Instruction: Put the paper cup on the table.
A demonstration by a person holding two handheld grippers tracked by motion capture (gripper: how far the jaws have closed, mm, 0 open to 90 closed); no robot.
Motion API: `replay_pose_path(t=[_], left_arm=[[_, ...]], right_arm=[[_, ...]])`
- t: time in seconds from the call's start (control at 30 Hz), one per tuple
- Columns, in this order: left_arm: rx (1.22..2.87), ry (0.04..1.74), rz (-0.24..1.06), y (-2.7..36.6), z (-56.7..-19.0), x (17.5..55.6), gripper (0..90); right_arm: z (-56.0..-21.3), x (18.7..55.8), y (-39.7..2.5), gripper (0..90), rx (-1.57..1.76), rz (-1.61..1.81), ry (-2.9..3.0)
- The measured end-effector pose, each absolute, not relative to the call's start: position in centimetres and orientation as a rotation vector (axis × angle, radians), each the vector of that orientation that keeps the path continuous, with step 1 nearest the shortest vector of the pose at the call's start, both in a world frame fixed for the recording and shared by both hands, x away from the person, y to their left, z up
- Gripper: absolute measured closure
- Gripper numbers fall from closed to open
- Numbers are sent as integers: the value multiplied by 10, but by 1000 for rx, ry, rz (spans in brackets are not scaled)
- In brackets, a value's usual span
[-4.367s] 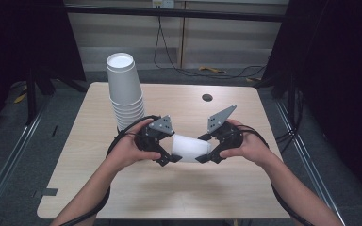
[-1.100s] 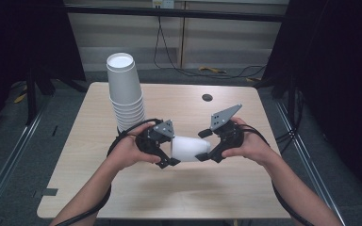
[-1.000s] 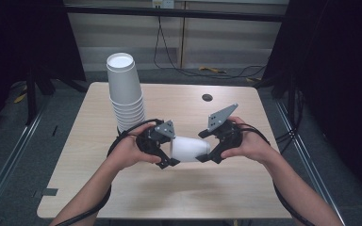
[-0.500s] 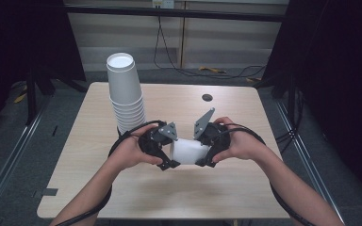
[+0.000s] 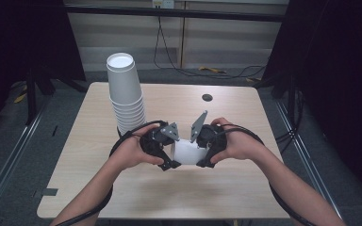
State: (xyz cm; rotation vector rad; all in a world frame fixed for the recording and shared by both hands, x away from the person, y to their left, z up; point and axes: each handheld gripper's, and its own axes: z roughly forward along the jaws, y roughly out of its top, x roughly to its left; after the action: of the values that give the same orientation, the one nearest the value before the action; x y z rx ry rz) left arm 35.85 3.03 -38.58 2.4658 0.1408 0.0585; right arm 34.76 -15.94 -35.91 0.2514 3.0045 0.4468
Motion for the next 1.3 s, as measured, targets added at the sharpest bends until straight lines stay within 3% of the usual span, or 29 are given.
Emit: replay_pose_path(t=[1.3], left_arm=[[2602, 105, 119, 20, -381, 356, 135]], right_arm=[[-378, 347, -162, 224, 265, 545, 3000]])
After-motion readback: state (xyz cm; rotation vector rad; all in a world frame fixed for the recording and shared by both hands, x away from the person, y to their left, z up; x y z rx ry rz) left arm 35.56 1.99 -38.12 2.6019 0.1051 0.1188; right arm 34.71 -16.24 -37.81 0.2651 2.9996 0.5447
